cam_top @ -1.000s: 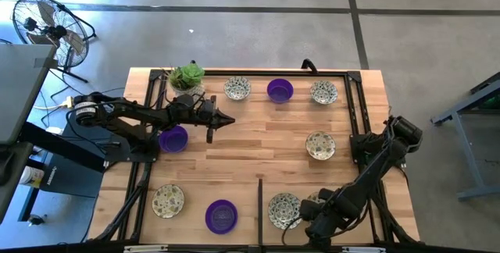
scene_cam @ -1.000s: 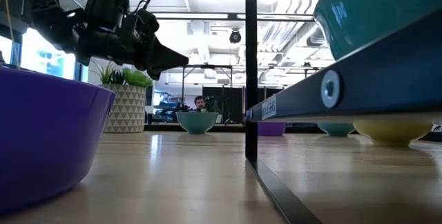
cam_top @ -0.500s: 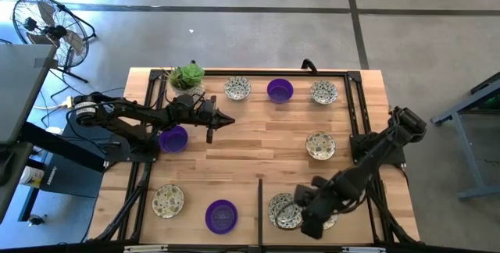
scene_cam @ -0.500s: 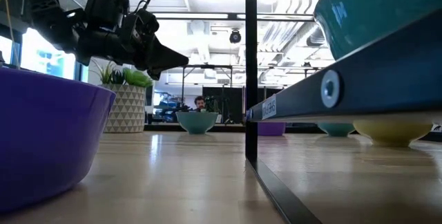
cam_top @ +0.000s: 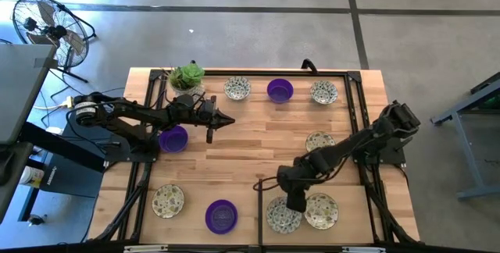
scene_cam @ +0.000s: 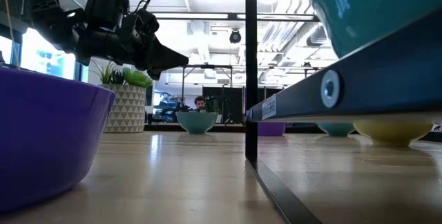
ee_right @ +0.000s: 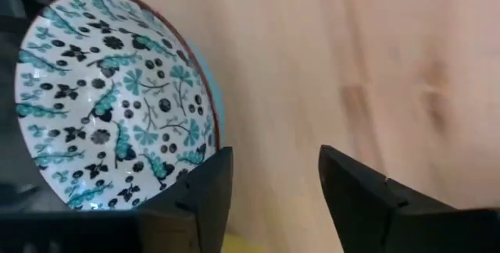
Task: Pick & Place Mini bowls
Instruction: Adjust the blue patterned bowl on the shelf
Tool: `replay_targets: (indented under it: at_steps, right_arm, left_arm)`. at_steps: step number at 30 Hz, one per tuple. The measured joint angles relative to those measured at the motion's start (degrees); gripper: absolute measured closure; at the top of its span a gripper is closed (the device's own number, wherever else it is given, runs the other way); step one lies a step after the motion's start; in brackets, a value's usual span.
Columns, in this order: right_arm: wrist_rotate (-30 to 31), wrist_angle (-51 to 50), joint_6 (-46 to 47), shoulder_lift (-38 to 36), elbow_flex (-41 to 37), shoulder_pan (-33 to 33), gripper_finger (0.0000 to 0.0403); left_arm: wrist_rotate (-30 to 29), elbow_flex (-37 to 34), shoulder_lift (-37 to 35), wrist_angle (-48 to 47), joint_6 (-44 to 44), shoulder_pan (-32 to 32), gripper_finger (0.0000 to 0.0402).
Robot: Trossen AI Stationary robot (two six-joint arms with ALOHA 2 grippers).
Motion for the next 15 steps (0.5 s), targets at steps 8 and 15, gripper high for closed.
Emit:
replay_targets:
  at_steps: [8,15]
  right_arm:
    - [-2.73,3.15,-0.69,-0.44,-2.99,-1.11,0.0219]
    - [0.11,3.97,1.09,-5.96,-2.99,-1.74,0.0214]
  left_arm:
    - [0.02,0.0,0.0,-0.08,0.2,0.0,0.0387]
    - [-0.02,0.0,0.0,-0.05,0.2,0.0,0.0387]
